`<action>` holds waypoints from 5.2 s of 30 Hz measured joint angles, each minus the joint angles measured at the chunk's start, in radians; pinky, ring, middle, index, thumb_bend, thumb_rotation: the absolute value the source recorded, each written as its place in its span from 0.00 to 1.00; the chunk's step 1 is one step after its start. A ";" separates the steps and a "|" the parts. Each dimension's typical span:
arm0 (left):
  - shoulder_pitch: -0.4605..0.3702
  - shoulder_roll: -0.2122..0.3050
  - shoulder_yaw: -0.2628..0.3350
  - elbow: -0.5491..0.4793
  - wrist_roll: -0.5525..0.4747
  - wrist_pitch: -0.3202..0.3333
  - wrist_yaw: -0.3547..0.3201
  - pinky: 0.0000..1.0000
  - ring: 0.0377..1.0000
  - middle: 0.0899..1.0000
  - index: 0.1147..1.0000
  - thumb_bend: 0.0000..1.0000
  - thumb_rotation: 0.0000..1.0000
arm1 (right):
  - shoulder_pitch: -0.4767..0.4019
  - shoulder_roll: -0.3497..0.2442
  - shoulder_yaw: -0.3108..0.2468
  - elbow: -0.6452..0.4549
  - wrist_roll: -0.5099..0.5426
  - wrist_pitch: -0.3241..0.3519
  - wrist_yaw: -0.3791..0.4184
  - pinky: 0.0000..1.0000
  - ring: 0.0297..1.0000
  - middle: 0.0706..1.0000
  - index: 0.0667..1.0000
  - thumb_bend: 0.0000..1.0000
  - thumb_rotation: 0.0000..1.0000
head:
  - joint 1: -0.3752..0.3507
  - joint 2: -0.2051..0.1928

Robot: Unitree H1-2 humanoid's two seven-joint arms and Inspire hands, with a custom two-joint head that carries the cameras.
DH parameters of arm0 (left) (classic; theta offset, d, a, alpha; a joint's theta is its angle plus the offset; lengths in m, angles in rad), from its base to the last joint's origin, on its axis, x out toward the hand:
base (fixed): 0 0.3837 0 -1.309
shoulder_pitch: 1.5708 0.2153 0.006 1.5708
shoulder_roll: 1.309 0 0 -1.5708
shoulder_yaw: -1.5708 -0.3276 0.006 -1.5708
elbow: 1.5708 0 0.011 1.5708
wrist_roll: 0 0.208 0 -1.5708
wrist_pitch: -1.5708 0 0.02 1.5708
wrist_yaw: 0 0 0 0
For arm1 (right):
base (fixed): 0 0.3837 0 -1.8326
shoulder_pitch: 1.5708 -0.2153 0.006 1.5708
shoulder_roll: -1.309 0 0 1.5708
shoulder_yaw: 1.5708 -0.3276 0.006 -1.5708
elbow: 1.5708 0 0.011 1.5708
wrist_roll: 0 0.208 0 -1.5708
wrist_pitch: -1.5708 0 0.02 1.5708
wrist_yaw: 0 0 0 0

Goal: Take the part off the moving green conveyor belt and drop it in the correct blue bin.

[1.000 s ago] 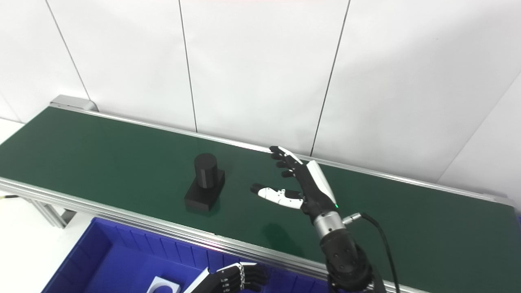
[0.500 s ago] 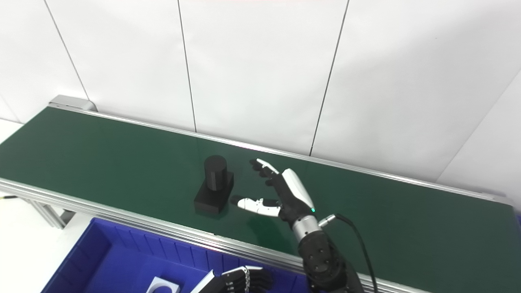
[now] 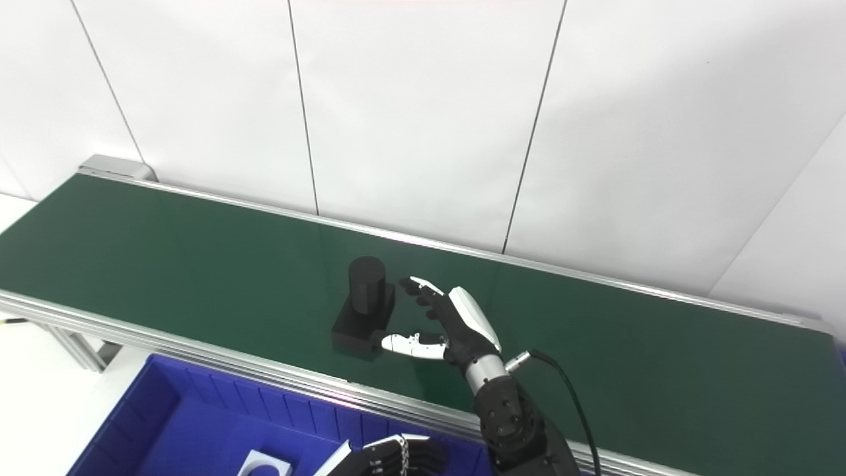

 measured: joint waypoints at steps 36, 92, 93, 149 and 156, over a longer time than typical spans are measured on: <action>0.028 -0.029 -0.017 0.000 0.023 0.000 0.013 0.72 0.75 0.75 0.73 1.00 0.41 | -0.115 -0.002 -0.039 0.261 0.023 -0.073 -0.094 0.80 0.85 0.84 0.85 0.66 0.37 | 0.026 0.018; 0.035 -0.021 -0.012 -0.039 0.018 0.002 0.018 0.74 0.76 0.75 0.74 1.00 0.42 | 0.049 0.013 -0.130 -0.112 0.047 -0.134 -0.278 0.47 0.45 0.46 0.45 0.52 0.00 | -0.074 0.038; 0.035 -0.020 -0.010 -0.039 0.012 0.003 0.017 0.75 0.76 0.75 0.74 1.00 0.42 | 0.068 0.007 -0.133 -0.162 0.049 -0.121 -0.262 0.46 0.45 0.46 0.45 0.52 0.00 | -0.074 0.038; 0.029 0.207 0.140 -0.153 -0.216 0.081 -0.110 0.83 0.79 0.78 0.79 0.97 0.52 | 0.642 0.012 -0.353 -1.182 0.001 0.200 -0.113 0.37 0.41 0.47 0.47 0.52 0.00 | -0.555 0.328; 0.028 0.224 0.164 -0.179 -0.229 0.100 -0.124 0.81 0.78 0.77 0.79 0.97 0.53 | 0.768 0.042 -0.362 -1.196 -0.019 0.183 -0.153 0.40 0.42 0.46 0.46 0.52 0.00 | -0.597 0.347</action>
